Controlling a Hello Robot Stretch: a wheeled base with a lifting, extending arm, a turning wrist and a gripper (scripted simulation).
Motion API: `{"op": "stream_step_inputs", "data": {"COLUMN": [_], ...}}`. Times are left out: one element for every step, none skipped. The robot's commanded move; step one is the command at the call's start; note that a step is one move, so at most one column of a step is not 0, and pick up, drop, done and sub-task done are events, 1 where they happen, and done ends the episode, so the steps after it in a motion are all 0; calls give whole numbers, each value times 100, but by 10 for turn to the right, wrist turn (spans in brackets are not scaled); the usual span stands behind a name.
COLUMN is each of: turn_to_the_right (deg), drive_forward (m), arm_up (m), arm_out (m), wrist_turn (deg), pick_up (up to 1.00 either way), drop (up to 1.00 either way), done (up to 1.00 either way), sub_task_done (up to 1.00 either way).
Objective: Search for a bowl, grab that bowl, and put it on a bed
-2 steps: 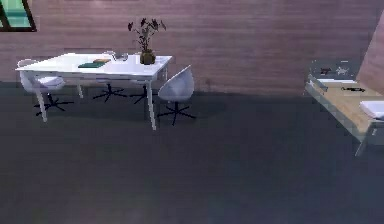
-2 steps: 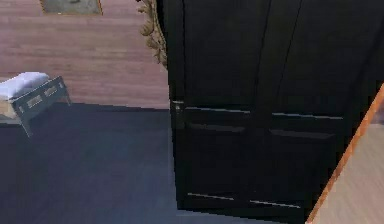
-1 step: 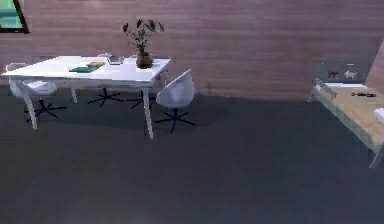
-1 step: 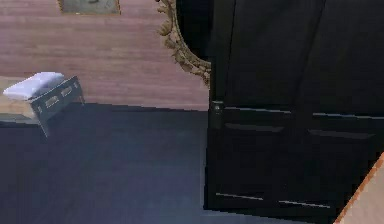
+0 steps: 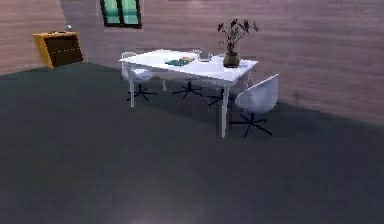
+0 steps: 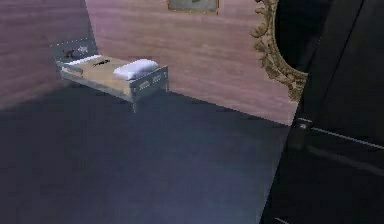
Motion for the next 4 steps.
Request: {"op": "stream_step_inputs", "data": {"turn_to_the_right": [0, -30, 0, -450], "drive_forward": [100, 0, 55, 0], "arm_up": [0, 0, 0, 0], "arm_out": [0, 0, 0, 0], "wrist_turn": [0, 0, 0, 0], "pick_up": [0, 0, 0, 0], "drop": [0, 0, 0, 0], "done": [0, 0, 0, 0], "sub_task_done": [0, 0, 0, 0]}}
